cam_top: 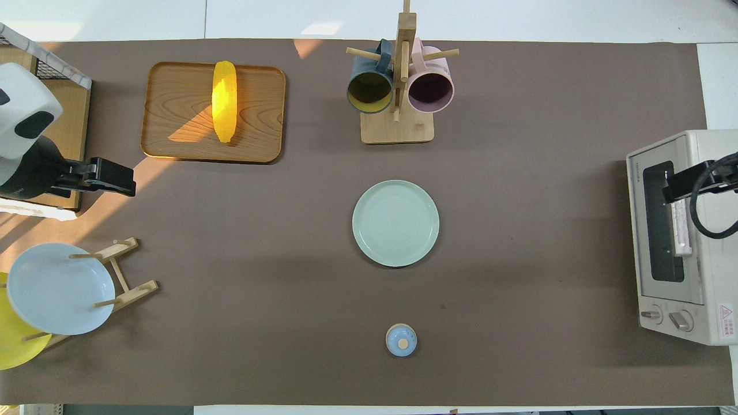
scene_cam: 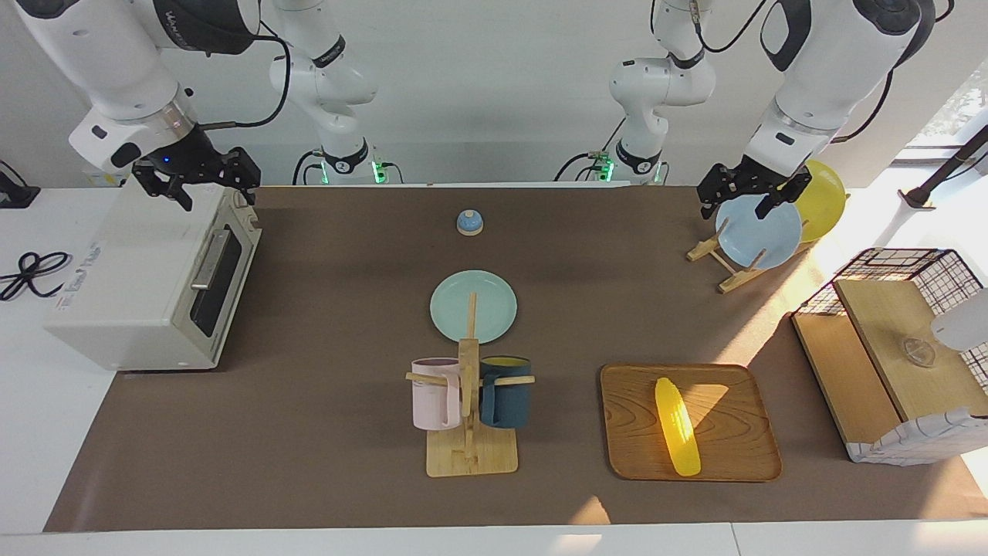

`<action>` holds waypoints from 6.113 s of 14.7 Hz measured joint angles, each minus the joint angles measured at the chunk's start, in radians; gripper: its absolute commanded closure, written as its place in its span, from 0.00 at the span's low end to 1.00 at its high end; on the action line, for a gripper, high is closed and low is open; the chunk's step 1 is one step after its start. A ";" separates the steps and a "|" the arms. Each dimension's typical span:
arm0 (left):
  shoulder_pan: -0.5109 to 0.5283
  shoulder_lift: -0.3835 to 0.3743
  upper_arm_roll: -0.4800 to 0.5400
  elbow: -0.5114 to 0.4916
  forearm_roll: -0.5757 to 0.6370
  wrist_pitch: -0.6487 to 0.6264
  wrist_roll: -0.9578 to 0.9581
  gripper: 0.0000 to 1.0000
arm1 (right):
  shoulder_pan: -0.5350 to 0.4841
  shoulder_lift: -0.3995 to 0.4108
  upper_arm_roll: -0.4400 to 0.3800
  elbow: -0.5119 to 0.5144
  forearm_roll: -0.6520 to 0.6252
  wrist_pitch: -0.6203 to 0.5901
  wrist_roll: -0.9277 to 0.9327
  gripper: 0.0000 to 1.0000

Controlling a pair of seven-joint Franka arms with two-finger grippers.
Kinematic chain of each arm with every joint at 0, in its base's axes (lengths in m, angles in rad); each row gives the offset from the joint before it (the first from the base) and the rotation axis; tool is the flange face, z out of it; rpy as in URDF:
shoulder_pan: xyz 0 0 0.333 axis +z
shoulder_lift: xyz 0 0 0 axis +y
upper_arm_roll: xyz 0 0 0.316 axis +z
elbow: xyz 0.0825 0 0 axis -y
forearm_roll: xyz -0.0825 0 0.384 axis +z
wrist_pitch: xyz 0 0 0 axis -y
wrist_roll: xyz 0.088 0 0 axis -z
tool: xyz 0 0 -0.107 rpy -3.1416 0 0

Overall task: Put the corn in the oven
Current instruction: 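Move the left gripper toward the yellow corn on the wooden tray, then lower the left gripper onto the yellow corn and grasp it, then carry the corn with the left gripper over the green plate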

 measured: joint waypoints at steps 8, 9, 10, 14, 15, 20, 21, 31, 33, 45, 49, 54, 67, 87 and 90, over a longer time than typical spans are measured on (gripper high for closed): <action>0.000 0.000 0.000 0.000 0.000 0.011 0.000 0.00 | 0.000 0.000 0.000 0.000 0.000 0.000 0.000 0.00; 0.000 0.000 0.000 0.000 0.000 0.023 0.000 0.00 | 0.000 0.000 0.000 0.000 0.000 0.000 0.000 0.00; 0.000 0.000 0.000 0.000 0.000 0.044 0.000 0.00 | 0.000 0.000 0.000 0.000 0.000 0.000 0.000 0.00; 0.000 0.010 -0.005 -0.002 -0.001 0.083 0.000 0.00 | 0.000 0.000 0.000 0.000 0.000 0.000 0.000 0.00; 0.000 0.016 -0.007 -0.002 -0.004 0.088 0.000 0.00 | 0.000 0.000 0.000 0.000 0.000 0.000 0.000 0.00; 0.000 0.093 -0.012 0.000 -0.021 0.158 0.000 0.00 | 0.000 0.000 0.000 0.000 0.000 0.000 0.000 0.00; -0.001 0.118 -0.013 0.003 -0.021 0.172 0.000 0.00 | 0.000 0.000 0.000 0.000 0.000 0.000 0.000 0.00; -0.048 0.472 -0.021 0.179 -0.023 0.357 -0.001 0.00 | 0.000 0.000 0.001 0.000 0.000 0.000 0.000 0.00; -0.063 0.552 -0.020 0.235 -0.023 0.390 -0.001 0.00 | 0.000 0.000 0.001 0.000 0.000 0.000 0.000 0.00; -0.069 0.787 -0.007 0.406 -0.008 0.565 0.001 0.00 | 0.000 0.000 0.001 0.000 0.000 0.000 0.000 0.00; -0.069 0.821 -0.007 0.406 0.001 0.613 0.001 0.00 | 0.000 0.000 0.001 -0.002 0.000 0.000 0.000 0.00; -0.069 0.822 -0.006 0.407 0.014 0.621 0.001 0.75 | 0.000 -0.005 0.001 -0.030 0.000 0.014 0.000 0.00; -0.064 0.664 -0.008 0.395 -0.036 0.429 -0.062 1.00 | -0.050 -0.055 -0.011 -0.216 0.000 0.171 0.000 1.00; -0.538 0.270 -0.024 -0.200 -0.130 0.699 -0.603 1.00 | -0.060 -0.069 -0.014 -0.481 -0.217 0.419 -0.018 1.00; -0.594 0.320 -0.023 -0.216 -0.130 0.804 -0.624 1.00 | -0.060 -0.070 -0.012 -0.488 -0.217 0.428 -0.018 1.00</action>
